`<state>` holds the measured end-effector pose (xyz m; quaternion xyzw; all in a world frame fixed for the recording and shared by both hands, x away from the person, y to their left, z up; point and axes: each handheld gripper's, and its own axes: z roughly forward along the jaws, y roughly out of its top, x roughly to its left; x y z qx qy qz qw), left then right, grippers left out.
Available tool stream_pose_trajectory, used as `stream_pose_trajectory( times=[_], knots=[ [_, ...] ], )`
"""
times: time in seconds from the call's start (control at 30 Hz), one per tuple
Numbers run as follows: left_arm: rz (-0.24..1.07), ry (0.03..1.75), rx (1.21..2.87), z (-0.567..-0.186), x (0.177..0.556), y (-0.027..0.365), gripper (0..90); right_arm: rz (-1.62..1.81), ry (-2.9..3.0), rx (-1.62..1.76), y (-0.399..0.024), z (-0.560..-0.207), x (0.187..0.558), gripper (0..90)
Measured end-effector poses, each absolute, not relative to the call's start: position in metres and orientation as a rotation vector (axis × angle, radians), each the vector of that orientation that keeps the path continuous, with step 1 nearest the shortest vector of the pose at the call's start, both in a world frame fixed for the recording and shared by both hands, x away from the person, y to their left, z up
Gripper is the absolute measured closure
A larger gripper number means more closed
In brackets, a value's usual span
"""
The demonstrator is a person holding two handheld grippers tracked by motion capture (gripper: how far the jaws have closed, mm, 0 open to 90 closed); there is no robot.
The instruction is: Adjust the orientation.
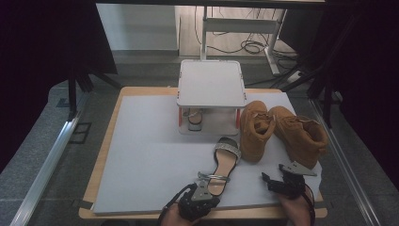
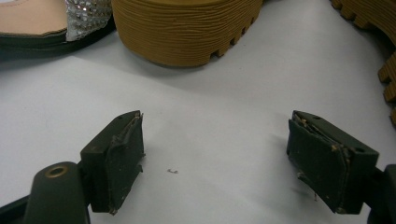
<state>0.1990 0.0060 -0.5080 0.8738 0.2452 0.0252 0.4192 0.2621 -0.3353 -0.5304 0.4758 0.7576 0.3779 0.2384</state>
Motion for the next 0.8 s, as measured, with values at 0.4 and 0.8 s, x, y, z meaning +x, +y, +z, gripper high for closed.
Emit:
stream_pose_trajectory(
  times=[0.4,0.8],
  knots=[
    [0.111,0.618,2.194,-0.509,0.202,0.005,89.8,1.036,2.075,1.304,-0.335,-0.53,0.262,19.7],
    [0.147,0.667,2.196,-0.508,0.21,0.025,89.8,1.035,2.075,1.304,-0.335,-0.53,0.262,19.6]
  ],
)
